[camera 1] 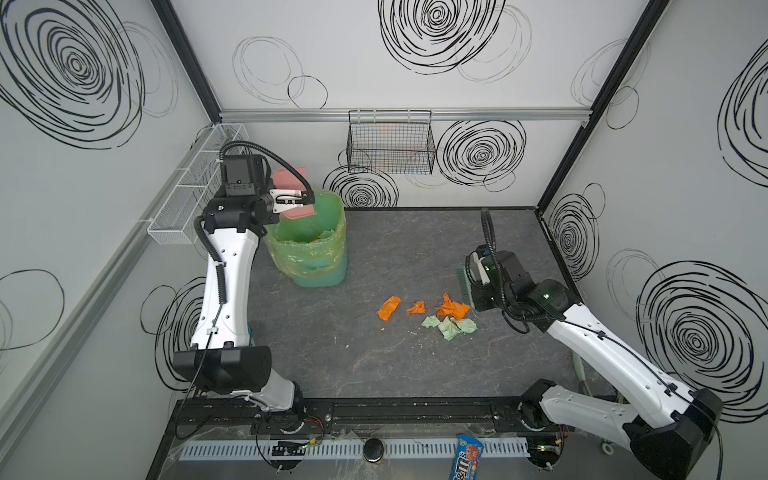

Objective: Sweep away the paper scraps from the table
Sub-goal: 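Tip the pink dustpan over the wastebasket with the left gripper to empty it, then lower the empty dustpan beside the remaining scraps with the left gripper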

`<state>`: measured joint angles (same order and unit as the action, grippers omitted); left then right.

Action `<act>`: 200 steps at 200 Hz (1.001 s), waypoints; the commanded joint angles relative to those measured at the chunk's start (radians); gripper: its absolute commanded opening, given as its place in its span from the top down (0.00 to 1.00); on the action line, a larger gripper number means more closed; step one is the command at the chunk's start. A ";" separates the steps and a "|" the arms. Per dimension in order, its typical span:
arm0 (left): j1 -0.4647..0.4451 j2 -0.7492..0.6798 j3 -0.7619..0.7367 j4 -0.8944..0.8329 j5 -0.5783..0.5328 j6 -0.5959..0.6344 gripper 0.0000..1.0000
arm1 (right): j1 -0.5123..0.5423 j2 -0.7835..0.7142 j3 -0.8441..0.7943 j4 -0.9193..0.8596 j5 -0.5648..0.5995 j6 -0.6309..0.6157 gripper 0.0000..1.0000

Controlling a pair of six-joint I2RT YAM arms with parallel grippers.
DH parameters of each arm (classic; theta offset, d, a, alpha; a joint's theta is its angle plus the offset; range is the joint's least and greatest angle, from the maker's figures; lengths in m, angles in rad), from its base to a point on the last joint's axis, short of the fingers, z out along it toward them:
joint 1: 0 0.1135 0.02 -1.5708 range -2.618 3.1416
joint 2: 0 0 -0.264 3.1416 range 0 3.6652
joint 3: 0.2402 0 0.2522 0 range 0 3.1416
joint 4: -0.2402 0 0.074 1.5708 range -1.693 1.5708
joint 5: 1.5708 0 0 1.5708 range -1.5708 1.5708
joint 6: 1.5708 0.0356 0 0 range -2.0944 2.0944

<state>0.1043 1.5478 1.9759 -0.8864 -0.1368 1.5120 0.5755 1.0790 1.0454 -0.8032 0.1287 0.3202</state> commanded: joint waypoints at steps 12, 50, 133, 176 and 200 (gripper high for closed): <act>0.018 -0.119 0.066 -0.024 0.227 -0.120 1.00 | -0.002 -0.029 0.017 -0.077 0.127 0.103 1.00; 0.010 -0.223 0.022 -0.309 0.468 -0.104 1.00 | -0.001 -0.033 0.043 -0.129 0.147 0.142 1.00; -0.063 -0.480 -0.846 -0.143 0.431 0.055 1.00 | -0.003 0.056 0.052 -0.341 0.231 0.276 1.00; -0.104 -0.451 -1.065 0.044 0.382 0.034 1.00 | -0.003 0.111 0.027 -0.359 0.172 0.283 1.00; -0.137 -0.402 -1.131 0.133 0.348 0.024 1.00 | -0.002 0.194 0.042 -0.392 0.156 0.333 1.00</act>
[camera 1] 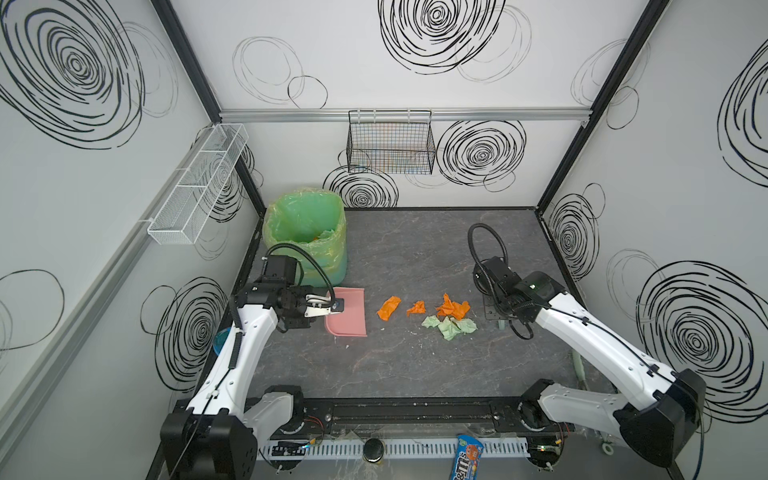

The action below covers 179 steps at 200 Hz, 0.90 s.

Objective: Sweep away the paper scraps from the table
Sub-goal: 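Lower the empty dustpan beside the remaining scraps with the left gripper, then sweep the orange and green scraps into the dustpan with the right brush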

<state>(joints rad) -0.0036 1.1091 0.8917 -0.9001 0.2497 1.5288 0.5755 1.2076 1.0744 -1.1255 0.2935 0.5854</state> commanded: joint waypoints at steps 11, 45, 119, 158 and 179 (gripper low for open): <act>-0.044 0.070 -0.055 0.173 -0.051 -0.006 1.00 | 0.001 0.100 0.017 -0.080 -0.008 0.075 1.00; -0.086 0.202 -0.009 0.189 -0.077 -0.049 1.00 | 0.022 0.158 0.038 -0.061 -0.016 0.074 1.00; -0.137 0.414 0.145 0.109 -0.113 -0.093 1.00 | 0.038 0.202 0.051 -0.022 -0.058 0.049 1.00; -0.169 0.445 0.158 0.113 -0.107 -0.123 1.00 | 0.051 0.220 0.057 0.008 -0.080 0.047 1.00; -0.192 0.457 0.145 0.128 -0.113 -0.141 1.00 | 0.089 0.243 0.059 0.037 -0.099 0.067 1.00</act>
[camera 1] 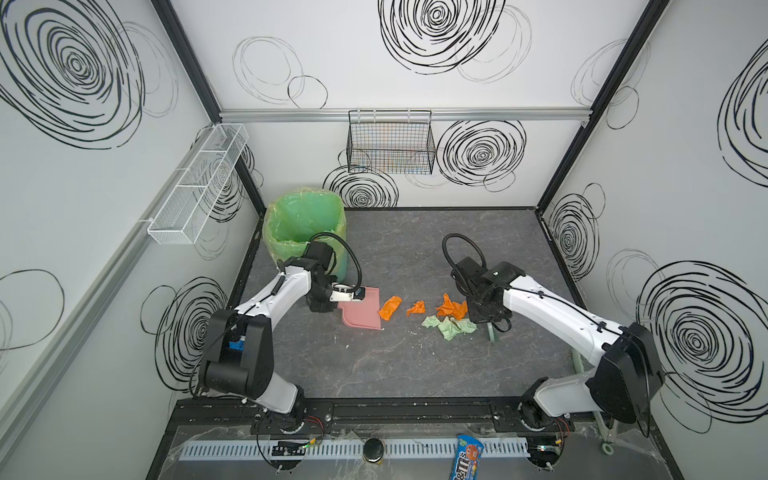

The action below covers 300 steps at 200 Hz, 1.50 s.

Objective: Sweep away the paper scraps from the table
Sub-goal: 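Sweep the orange and green scraps into the dustpan with the right brush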

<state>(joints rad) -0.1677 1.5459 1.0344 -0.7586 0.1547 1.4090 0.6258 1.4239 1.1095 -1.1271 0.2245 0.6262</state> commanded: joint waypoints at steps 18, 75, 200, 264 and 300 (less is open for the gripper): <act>-0.046 0.027 -0.008 -0.003 -0.018 -0.037 1.00 | 0.083 0.051 0.029 0.061 -0.046 0.053 1.00; -0.116 0.031 -0.016 0.024 -0.011 -0.091 1.00 | 0.222 0.104 0.064 0.152 -0.103 0.173 1.00; -0.277 0.028 -0.073 0.073 0.035 -0.213 1.00 | 0.333 0.219 0.163 0.360 -0.188 0.274 1.00; -0.258 0.013 -0.081 0.085 0.078 -0.227 1.00 | 0.343 0.193 0.218 0.248 -0.108 0.281 1.00; -0.237 0.012 -0.085 0.088 0.116 -0.228 1.00 | 0.342 0.130 0.242 0.142 -0.041 0.292 1.00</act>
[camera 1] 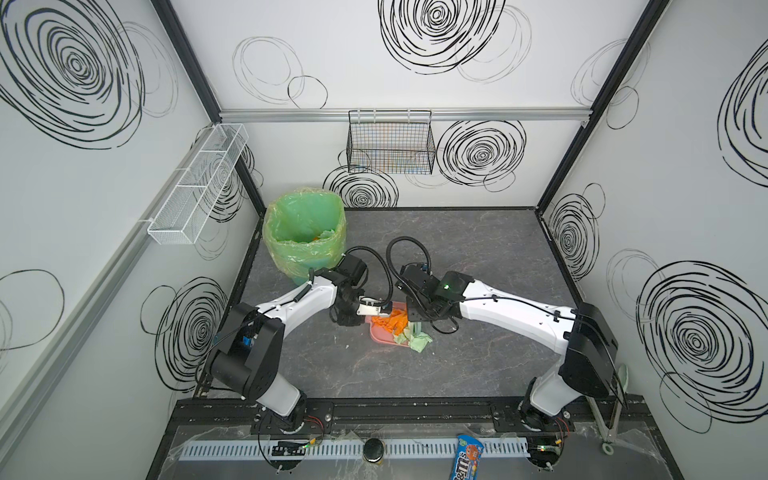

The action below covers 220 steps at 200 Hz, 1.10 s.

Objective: Sweep away the paper scraps from the table
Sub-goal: 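Sweep the orange and green scraps into the dustpan with the right brush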

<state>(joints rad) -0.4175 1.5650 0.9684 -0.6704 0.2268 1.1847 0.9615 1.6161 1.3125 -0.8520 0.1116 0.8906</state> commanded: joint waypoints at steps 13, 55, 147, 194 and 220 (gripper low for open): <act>0.015 -0.006 -0.027 0.009 0.046 -0.006 1.00 | 0.005 -0.085 0.059 -0.174 0.103 0.037 1.00; 0.023 -0.011 -0.051 0.022 0.040 0.009 1.00 | -0.008 -0.159 0.038 -0.315 0.156 0.079 1.00; 0.046 -0.029 -0.077 -0.013 -0.019 0.095 1.00 | 0.115 -0.367 -0.255 -0.386 0.016 0.292 1.00; 0.030 -0.040 -0.073 -0.018 -0.017 0.082 1.00 | 0.173 -0.263 -0.266 -0.206 -0.044 0.302 1.00; 0.017 -0.049 -0.071 -0.022 -0.005 0.069 1.00 | 0.178 -0.196 -0.252 -0.108 -0.046 0.294 1.00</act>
<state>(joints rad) -0.3866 1.5391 0.9070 -0.6407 0.2306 1.2484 1.1324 1.3571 1.0607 -1.0855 0.0776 1.1606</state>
